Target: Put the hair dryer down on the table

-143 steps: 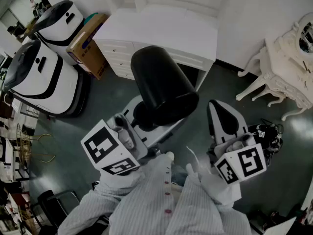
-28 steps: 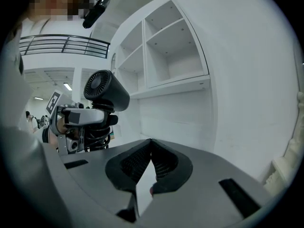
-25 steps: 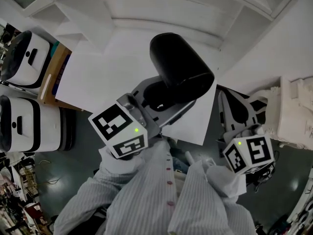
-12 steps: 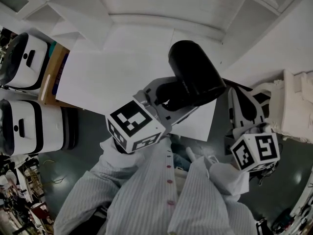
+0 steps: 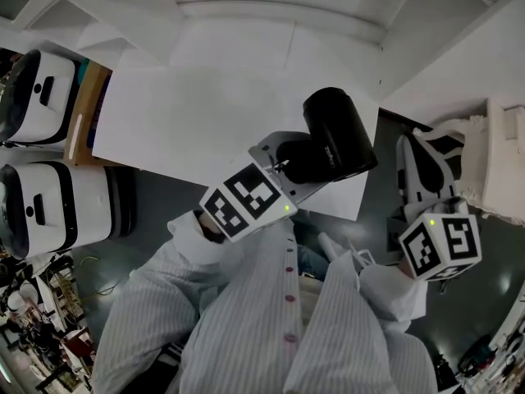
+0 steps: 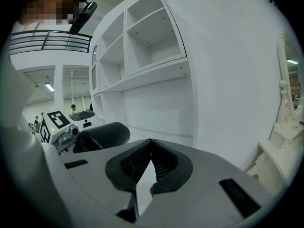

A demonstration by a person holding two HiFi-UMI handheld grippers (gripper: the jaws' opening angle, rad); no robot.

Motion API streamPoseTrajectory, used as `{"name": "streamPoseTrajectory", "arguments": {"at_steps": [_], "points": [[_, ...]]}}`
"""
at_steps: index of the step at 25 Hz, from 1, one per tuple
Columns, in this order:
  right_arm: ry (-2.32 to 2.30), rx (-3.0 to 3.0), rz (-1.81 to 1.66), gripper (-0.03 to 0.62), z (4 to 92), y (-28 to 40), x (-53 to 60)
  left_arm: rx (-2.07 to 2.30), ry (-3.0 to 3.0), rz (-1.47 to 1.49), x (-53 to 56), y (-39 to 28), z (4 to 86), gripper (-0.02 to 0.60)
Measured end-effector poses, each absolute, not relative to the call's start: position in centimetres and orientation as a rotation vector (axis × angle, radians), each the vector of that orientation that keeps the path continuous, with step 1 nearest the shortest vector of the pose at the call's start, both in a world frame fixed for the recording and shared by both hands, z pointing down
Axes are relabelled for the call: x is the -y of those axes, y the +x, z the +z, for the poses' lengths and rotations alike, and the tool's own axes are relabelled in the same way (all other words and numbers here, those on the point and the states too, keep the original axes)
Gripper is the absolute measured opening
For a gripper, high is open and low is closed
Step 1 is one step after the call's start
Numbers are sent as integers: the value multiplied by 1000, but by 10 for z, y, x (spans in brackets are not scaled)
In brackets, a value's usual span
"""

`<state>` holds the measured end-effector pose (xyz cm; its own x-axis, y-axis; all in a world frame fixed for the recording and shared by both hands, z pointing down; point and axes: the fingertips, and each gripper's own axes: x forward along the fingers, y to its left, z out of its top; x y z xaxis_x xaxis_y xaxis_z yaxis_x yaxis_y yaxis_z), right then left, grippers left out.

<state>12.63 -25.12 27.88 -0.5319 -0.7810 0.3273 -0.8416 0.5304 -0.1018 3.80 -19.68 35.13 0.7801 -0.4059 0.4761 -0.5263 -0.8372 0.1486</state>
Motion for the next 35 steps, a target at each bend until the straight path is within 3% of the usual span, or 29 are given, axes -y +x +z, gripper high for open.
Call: {"name": "streamPoseTrajectory", "arguments": {"at_steps": [17, 35], "points": [[1313, 2452, 416, 11, 310, 118, 247, 487, 2579, 1151, 156, 45, 499, 201], [1289, 2405, 469, 11, 333, 113, 235, 362, 2467, 1310, 134, 46, 571, 201]]}}
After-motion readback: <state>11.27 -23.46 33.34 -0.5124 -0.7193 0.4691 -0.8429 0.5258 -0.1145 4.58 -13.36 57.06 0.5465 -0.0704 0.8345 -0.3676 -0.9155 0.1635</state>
